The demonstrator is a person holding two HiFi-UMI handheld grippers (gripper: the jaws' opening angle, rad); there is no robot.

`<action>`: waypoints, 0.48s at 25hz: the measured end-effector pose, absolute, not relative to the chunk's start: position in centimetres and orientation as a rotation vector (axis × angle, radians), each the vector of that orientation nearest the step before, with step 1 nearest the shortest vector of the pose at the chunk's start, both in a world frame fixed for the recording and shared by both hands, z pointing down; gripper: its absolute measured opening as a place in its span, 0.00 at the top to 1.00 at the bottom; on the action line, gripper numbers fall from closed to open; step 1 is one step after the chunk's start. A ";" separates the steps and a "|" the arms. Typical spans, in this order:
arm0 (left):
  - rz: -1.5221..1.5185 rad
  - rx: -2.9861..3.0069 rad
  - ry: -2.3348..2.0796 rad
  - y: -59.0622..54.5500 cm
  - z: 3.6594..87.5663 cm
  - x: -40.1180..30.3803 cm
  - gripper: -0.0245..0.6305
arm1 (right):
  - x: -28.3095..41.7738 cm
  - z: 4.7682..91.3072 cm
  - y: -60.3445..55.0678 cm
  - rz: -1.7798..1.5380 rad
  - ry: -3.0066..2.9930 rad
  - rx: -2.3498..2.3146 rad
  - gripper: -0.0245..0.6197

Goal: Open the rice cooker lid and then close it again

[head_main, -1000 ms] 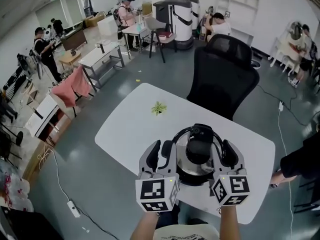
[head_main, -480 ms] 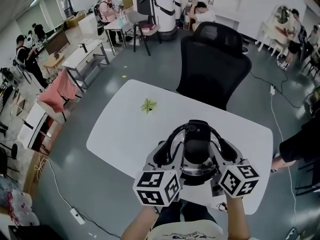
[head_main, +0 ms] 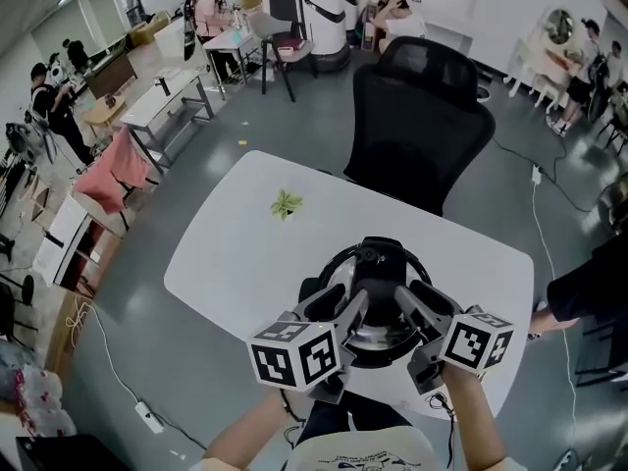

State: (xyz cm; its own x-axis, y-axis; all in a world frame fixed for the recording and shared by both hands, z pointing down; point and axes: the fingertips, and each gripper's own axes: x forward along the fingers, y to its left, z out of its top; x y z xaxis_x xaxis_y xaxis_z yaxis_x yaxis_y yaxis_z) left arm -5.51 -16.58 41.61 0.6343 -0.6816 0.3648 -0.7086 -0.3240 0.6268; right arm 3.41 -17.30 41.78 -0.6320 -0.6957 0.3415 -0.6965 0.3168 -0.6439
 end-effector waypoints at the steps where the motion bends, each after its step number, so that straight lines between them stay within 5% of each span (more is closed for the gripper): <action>1: 0.042 2.048 -1.072 -16.7 41.8 -5.4 0.70 | 3.3 42.0 -17.4 1.280 -2.547 1.323 0.65; 12: 0.030 1.924 -0.971 -17.1 43.4 -3.8 0.70 | 3.4 43.5 -18.4 1.511 -2.493 1.177 0.64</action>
